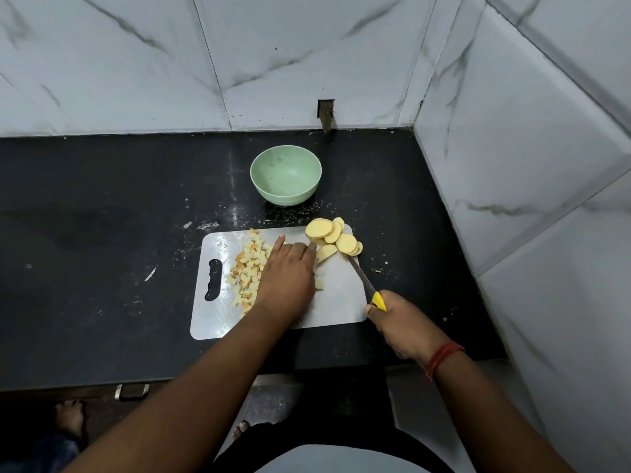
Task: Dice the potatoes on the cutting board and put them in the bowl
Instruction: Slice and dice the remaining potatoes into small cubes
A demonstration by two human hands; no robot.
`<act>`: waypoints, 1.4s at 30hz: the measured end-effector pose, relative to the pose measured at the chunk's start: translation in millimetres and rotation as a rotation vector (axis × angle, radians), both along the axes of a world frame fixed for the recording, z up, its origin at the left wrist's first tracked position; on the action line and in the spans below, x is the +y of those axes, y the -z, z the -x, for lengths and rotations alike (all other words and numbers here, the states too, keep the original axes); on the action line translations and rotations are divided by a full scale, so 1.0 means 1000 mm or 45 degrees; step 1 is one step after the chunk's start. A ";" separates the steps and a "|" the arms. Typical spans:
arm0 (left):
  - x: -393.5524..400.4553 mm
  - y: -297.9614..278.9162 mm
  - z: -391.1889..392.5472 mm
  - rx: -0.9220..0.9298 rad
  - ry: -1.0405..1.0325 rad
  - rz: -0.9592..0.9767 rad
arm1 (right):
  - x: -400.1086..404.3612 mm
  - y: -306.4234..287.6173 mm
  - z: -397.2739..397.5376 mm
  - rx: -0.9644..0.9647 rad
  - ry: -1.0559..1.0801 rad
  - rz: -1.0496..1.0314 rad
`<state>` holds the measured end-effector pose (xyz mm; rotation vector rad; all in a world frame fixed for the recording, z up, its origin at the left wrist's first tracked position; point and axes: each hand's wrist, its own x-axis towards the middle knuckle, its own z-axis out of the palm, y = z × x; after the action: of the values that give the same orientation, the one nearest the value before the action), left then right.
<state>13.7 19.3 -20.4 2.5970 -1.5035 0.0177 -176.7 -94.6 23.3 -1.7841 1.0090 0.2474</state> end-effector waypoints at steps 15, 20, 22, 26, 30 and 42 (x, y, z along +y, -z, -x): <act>-0.022 -0.002 0.003 0.015 0.052 -0.106 | 0.002 -0.001 0.004 -0.018 -0.010 0.031; -0.032 -0.003 -0.006 -0.045 0.027 -0.144 | 0.003 -0.001 0.002 -0.005 -0.020 0.017; -0.037 -0.004 -0.008 -0.055 0.023 -0.159 | 0.003 -0.001 0.003 -0.013 -0.027 0.013; -0.041 -0.004 -0.010 -0.032 0.014 -0.135 | 0.002 0.000 0.004 -0.018 -0.025 0.017; -0.040 -0.004 -0.009 -0.002 0.008 -0.046 | 0.001 0.002 0.006 -0.013 -0.028 0.048; -0.037 -0.010 0.008 0.059 0.084 0.206 | -0.005 0.004 0.007 -0.084 0.110 -0.030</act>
<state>5.3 -17.6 -10.2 2.4048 -1.5046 0.0683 -184.0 -99.4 19.6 -1.7119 1.0286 0.1452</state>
